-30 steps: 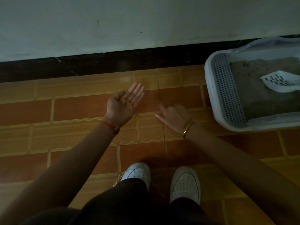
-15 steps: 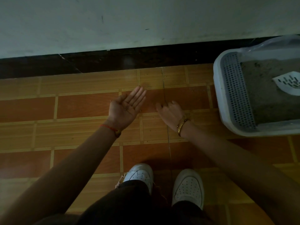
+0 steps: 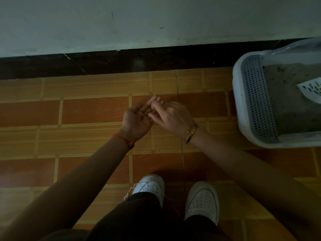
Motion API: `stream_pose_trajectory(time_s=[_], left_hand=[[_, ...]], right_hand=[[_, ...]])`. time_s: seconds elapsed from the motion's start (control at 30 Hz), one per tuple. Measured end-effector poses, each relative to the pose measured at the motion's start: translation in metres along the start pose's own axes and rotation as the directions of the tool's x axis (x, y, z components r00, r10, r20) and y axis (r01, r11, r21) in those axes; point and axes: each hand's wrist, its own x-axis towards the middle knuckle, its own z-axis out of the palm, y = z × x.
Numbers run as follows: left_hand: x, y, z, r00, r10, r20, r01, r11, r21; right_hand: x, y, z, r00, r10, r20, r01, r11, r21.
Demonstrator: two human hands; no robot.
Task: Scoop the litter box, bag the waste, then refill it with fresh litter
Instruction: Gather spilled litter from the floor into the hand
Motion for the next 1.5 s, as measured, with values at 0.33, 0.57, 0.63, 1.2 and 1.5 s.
stream_pose_trajectory(time_s=[0.33, 0.57, 0.63, 1.2, 1.5], left_hand=[[-0.002, 0.011, -0.015, 0.995, 0.058, -0.08, -0.066, 0.994, -0.092], [-0.005, 0.015, -0.02, 0.993, 0.074, -0.097, -0.084, 0.991, -0.101], [-0.005, 0.017, -0.023, 0.992, 0.074, -0.102, -0.085, 0.991, -0.104], [-0.008, 0.016, -0.029, 0.994, 0.066, -0.09, -0.072, 0.995, -0.064], [-0.016, 0.023, -0.036, 0.985, 0.106, -0.138, -0.12, 0.988, -0.101]], right_hand=[[-0.01, 0.039, 0.018, 0.835, 0.289, 0.469, -0.223, 0.956, -0.192], [0.0, 0.027, 0.036, 0.83, 0.194, 0.523, -0.038, 0.955, -0.295], [0.003, 0.028, 0.037, 0.826, 0.179, 0.534, -0.045, 0.966, -0.254], [0.011, -0.001, 0.021, 0.981, 0.128, 0.144, -0.147, 0.98, 0.133], [0.012, -0.006, 0.049, 0.826, 0.055, 0.561, 0.046, 0.985, -0.165]])
